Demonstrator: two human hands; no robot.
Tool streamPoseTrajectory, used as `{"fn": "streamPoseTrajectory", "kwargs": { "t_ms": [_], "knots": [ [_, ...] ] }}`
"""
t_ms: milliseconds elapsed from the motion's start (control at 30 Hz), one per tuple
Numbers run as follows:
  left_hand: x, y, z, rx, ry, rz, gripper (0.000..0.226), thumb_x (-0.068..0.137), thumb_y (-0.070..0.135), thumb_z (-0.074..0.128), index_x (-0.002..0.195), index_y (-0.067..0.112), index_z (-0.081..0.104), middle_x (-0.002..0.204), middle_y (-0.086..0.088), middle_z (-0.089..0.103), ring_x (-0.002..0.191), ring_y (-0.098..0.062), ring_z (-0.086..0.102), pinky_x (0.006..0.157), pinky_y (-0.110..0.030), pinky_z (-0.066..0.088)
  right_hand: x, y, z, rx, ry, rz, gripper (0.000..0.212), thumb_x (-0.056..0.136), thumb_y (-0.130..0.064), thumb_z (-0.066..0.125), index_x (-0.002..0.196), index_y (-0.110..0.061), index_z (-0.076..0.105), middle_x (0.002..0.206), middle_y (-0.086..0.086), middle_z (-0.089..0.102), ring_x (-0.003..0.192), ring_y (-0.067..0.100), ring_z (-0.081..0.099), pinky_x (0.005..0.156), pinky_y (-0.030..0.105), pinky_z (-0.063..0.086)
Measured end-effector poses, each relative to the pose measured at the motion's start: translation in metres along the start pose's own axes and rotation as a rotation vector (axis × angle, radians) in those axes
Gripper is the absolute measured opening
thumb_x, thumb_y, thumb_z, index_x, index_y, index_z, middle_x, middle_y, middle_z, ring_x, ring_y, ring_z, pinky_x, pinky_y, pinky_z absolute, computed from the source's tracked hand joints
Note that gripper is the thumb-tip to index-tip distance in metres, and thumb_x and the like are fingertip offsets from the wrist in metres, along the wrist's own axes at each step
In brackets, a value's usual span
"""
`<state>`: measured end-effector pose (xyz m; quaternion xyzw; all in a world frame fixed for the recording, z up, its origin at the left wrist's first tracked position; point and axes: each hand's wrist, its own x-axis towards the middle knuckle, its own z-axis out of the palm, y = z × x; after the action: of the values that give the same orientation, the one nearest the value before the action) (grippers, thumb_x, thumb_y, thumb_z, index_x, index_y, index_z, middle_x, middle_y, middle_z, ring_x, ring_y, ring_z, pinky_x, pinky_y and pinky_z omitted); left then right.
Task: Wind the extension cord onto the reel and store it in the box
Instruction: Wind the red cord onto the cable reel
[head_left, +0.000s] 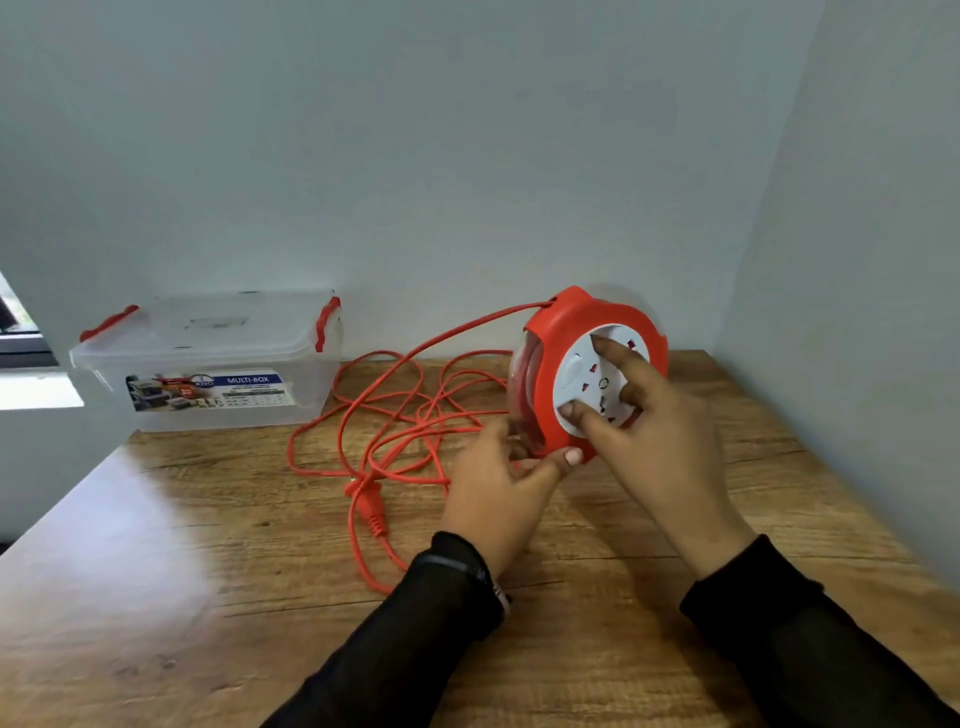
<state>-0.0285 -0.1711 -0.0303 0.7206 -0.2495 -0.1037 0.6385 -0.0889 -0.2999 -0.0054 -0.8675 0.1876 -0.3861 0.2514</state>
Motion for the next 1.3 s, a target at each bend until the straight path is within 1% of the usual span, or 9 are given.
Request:
{"fn": "streamPoseTrajectory", "kwargs": {
  "t_ms": [200, 367, 500, 633, 733, 933, 1033, 1100, 1300],
  "knots": [
    [0.009, -0.002, -0.004, -0.296, 0.069, 0.032, 0.028, 0.083, -0.001, 0.069, 0.099, 0.022, 0.063, 0.093, -0.005, 0.074, 0.089, -0.019, 0.072, 0.066, -0.022, 0.057, -0.004, -0.009, 0.003, 0.178, 0.044, 0.064, 0.059, 0.075, -0.058, 0.066, 0.129, -0.044, 0.048, 0.078, -0.009, 0.067, 0.068, 0.005, 0.063, 0.053, 0.016, 0.048],
    [0.012, -0.009, -0.001, -0.328, 0.051, 0.005, 0.029, 0.083, -0.001, 0.069, 0.107, 0.013, 0.061, 0.101, -0.014, 0.073, 0.093, -0.024, 0.072, 0.072, -0.027, 0.059, -0.004, -0.012, 0.008, 0.507, -0.037, 0.284, 0.053, 0.083, -0.032, 0.069, 0.132, -0.033, 0.048, 0.052, -0.012, 0.060, 0.054, 0.000, 0.058, 0.055, 0.008, 0.043],
    [0.014, -0.014, 0.001, -0.291, 0.046, 0.028, 0.029, 0.081, -0.006, 0.069, 0.098, 0.017, 0.061, 0.091, -0.011, 0.074, 0.080, -0.018, 0.072, 0.069, -0.027, 0.058, -0.001, -0.019, 0.011, 0.883, -0.144, 0.584, 0.054, 0.084, -0.015, 0.069, 0.132, -0.013, 0.047, 0.090, 0.000, 0.071, 0.053, -0.002, 0.058, 0.045, 0.011, 0.042],
    [0.016, -0.020, 0.003, -0.263, 0.065, 0.051, 0.034, 0.078, -0.009, 0.071, 0.101, 0.013, 0.060, 0.094, -0.017, 0.074, 0.091, -0.031, 0.072, 0.086, -0.050, 0.057, 0.003, -0.020, 0.006, 1.201, -0.292, 0.786, 0.009, 0.087, -0.007, 0.058, 0.089, 0.001, 0.062, 0.073, 0.009, 0.068, 0.042, 0.005, 0.046, 0.037, 0.016, 0.030],
    [0.016, -0.020, 0.004, -0.284, 0.070, 0.078, 0.034, 0.079, -0.007, 0.070, 0.103, 0.016, 0.061, 0.098, -0.015, 0.073, 0.094, -0.029, 0.072, 0.087, -0.048, 0.056, 0.006, -0.020, -0.002, 1.346, -0.351, 0.823, 0.014, 0.086, -0.005, 0.051, 0.076, -0.004, 0.061, 0.084, 0.015, 0.073, 0.044, 0.006, 0.047, 0.040, 0.016, 0.031],
    [0.021, -0.012, -0.006, -0.395, 0.074, 0.061, 0.023, 0.087, 0.008, 0.067, 0.104, 0.024, 0.063, 0.101, 0.000, 0.074, 0.096, -0.019, 0.071, 0.079, -0.034, 0.059, 0.010, -0.013, -0.011, 0.829, -0.295, 0.568, 0.010, 0.087, -0.015, 0.063, 0.094, -0.010, 0.068, 0.082, 0.004, 0.075, 0.049, 0.002, 0.052, 0.049, 0.017, 0.036],
    [0.022, -0.003, -0.017, -0.387, 0.071, 0.076, 0.019, 0.091, 0.008, 0.062, 0.104, 0.022, 0.062, 0.096, 0.005, 0.074, 0.082, -0.012, 0.073, 0.060, -0.023, 0.058, 0.007, -0.002, -0.009, 0.089, -0.037, -0.014, 0.017, 0.083, -0.021, 0.068, 0.100, -0.022, 0.068, 0.099, -0.007, 0.066, 0.078, 0.000, 0.059, 0.068, 0.021, 0.046],
    [0.024, -0.001, -0.027, -0.328, 0.094, 0.105, 0.015, 0.090, 0.009, 0.062, 0.103, 0.016, 0.063, 0.093, 0.001, 0.072, 0.073, -0.010, 0.071, 0.051, -0.021, 0.055, 0.006, 0.002, -0.004, -0.160, -0.066, -0.326, 0.034, 0.082, -0.018, 0.064, 0.115, -0.026, 0.062, 0.121, -0.001, 0.057, 0.104, 0.013, 0.055, 0.083, 0.031, 0.049],
    [0.022, 0.004, -0.049, -0.145, 0.057, 0.250, 0.019, 0.087, 0.002, 0.063, 0.105, 0.007, 0.067, 0.071, 0.011, 0.071, 0.067, -0.003, 0.067, 0.056, -0.016, 0.051, -0.003, 0.005, 0.008, -0.259, -0.348, -0.386, 0.068, 0.090, -0.028, 0.051, 0.143, -0.053, 0.016, 0.128, 0.000, 0.047, 0.111, 0.019, 0.050, 0.085, 0.030, 0.045]
  ]
}}
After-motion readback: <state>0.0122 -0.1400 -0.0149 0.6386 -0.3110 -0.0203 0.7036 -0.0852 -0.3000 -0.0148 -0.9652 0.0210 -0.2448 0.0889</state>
